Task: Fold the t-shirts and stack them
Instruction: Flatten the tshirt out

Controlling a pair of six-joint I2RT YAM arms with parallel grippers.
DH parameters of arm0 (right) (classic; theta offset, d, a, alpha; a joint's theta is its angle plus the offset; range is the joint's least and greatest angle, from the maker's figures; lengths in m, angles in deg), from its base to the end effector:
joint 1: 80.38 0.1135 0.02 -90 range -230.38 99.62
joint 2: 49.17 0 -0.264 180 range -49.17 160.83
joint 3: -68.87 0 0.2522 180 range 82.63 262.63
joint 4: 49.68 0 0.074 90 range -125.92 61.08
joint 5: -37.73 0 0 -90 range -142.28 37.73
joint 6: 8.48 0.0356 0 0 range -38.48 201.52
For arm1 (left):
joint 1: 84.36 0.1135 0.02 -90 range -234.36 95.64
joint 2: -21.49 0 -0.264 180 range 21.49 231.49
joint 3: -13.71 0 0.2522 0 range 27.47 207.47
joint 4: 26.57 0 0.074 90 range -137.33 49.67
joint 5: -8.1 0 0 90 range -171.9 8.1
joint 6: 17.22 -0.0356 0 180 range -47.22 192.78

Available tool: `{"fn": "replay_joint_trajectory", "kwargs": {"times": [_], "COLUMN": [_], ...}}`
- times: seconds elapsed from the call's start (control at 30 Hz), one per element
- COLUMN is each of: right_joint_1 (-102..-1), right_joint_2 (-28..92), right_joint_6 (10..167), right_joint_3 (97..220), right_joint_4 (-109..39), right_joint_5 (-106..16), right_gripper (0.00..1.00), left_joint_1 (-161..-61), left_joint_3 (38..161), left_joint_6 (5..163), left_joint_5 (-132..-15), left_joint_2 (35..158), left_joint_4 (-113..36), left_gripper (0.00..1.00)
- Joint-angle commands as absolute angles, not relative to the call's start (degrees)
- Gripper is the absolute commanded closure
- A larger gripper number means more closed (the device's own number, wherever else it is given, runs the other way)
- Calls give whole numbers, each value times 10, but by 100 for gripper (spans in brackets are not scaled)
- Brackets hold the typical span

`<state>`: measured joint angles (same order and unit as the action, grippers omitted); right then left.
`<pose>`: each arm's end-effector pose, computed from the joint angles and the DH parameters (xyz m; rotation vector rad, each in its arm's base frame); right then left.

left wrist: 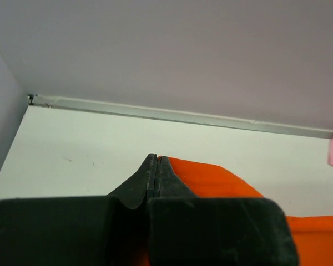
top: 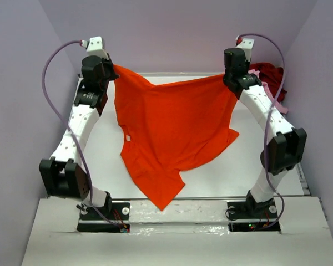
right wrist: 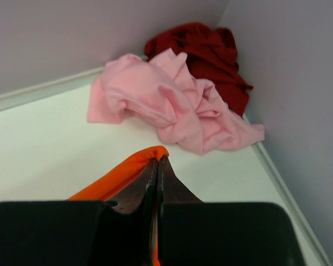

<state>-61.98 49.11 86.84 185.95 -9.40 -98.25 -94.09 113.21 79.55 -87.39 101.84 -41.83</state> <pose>0.3769 0.0984 0.4199 0.3089 1.8303 -0.4908 0.3191 -0.0513 0.4639 -0.0383 1.5048 -0.1595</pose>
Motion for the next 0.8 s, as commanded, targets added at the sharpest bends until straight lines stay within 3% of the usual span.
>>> {"fn": "replay_joint_trajectory", "kwargs": {"times": [0.0,0.2,0.43,0.6,0.77], "right_joint_1": [-647,-658,-663,-663,-663], "right_joint_2": [544,694,806,807,723], "right_joint_6": [937,928,920,917,923], "right_joint_3": [1831,1871,1955,1979,1908], "right_joint_4": [-204,-244,-233,-198,-190], "right_joint_5": [-1006,-981,-936,-904,-879], "right_gripper": [100,100,100,100,100], "left_joint_1": [-909,-908,-908,-908,-911], "left_joint_3": [1045,1038,1090,1119,1104], "left_joint_6": [826,828,817,827,841], "left_joint_5": [-880,-925,-888,-852,-827], "left_joint_2": [1077,1199,1315,1329,1275], "left_joint_4": [-225,-175,-164,-199,-221], "left_gripper": [100,100,100,100,100]}}
